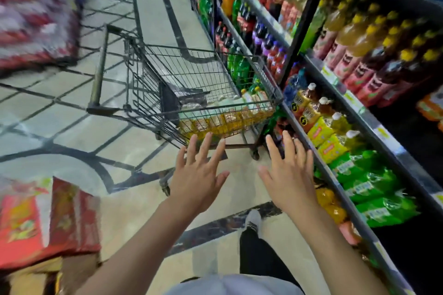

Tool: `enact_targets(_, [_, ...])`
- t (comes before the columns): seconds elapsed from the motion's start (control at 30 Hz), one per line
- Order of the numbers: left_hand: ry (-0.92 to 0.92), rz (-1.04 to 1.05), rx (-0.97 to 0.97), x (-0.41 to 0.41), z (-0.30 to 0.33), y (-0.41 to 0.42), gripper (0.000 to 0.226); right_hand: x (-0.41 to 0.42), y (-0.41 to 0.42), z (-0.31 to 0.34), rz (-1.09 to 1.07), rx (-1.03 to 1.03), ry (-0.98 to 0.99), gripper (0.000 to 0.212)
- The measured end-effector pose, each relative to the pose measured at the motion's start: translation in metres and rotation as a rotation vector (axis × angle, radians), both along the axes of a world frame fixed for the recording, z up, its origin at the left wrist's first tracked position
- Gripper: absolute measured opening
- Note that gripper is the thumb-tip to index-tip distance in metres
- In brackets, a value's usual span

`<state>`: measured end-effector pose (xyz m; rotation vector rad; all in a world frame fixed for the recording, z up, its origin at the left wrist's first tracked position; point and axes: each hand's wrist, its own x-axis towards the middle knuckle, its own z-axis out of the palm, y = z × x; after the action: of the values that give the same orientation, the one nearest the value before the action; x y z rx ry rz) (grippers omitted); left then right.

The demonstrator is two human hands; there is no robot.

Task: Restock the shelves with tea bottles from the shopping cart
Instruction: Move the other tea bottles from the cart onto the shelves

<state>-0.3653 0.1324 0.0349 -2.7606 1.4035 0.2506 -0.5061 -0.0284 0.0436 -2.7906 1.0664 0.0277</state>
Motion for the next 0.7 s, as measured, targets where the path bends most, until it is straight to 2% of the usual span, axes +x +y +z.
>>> enact_targets(0.3, [-0.026, 0.055, -0.019, 0.050, 0.002, -0.119, 0.073, 0.063, -0.128, -0.002, 0.077, 0.060, 0.008, 0.074])
enact_targets(0.57, [0.036, 0.131, -0.014, 0.105, -0.012, -0.209, 0.070, 0.125, -0.221, -0.030, 0.165, 0.107, 0.110, 0.074])
enact_targets(0.7, [0.086, 0.161, -0.014, 0.151, -0.027, -0.235, 0.071, 0.172, -0.256, -0.046, 0.181, 0.136, 0.095, 0.071])
